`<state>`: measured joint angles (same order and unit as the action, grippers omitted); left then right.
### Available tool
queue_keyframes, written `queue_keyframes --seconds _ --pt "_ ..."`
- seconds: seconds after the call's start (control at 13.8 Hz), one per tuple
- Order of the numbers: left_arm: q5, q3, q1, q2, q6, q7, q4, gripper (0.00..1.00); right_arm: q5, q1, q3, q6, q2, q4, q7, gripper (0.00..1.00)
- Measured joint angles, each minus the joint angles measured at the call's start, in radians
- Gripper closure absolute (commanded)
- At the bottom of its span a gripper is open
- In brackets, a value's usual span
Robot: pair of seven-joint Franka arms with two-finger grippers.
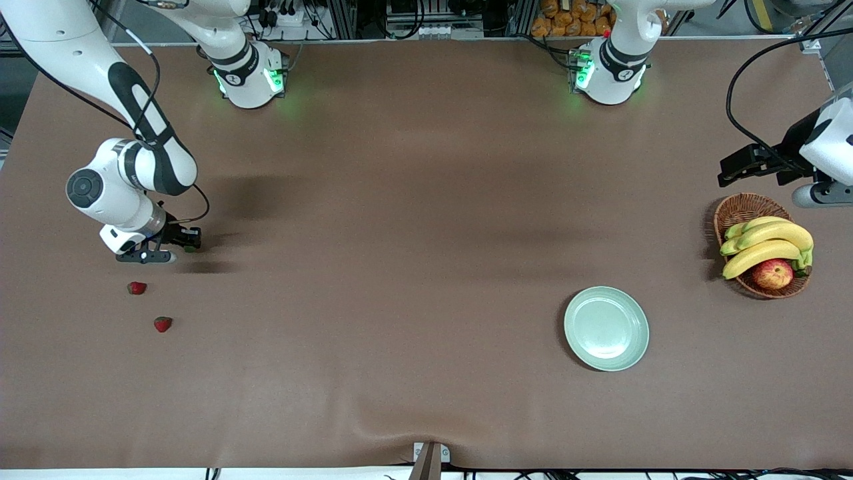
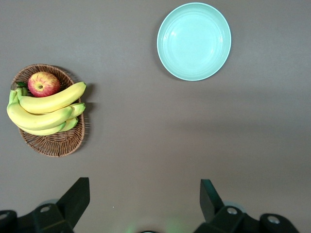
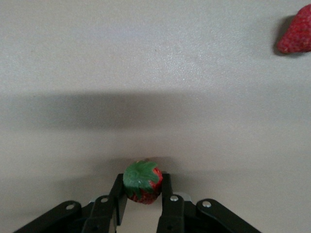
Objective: Collect all strawberries into plate
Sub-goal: 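Lift the strawberry with the right gripper and carry it toward the table middle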
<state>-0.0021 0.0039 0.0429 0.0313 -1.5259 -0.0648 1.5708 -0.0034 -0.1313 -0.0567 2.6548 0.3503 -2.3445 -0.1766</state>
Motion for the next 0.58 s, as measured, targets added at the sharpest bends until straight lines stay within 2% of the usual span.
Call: queue_keyframes --seconds 0.22,0.36,0.58 --pt "0.000 0.000 0.000 0.000 0.000 0.000 0.000 0.00 0.000 0.003 0.006 -0.078 -0.036 0.045 -0.001 1.00" --pt "0.000 0.000 0.000 0.000 0.000 0.000 0.000 0.00 0.000 0.021 0.009 -0.242 -0.081 0.124 -0.001 1.00" --pt "0.000 0.000 0.000 0.000 -0.001 0.000 0.000 0.00 0.004 0.083 0.012 -0.550 -0.128 0.338 0.000 1.00"
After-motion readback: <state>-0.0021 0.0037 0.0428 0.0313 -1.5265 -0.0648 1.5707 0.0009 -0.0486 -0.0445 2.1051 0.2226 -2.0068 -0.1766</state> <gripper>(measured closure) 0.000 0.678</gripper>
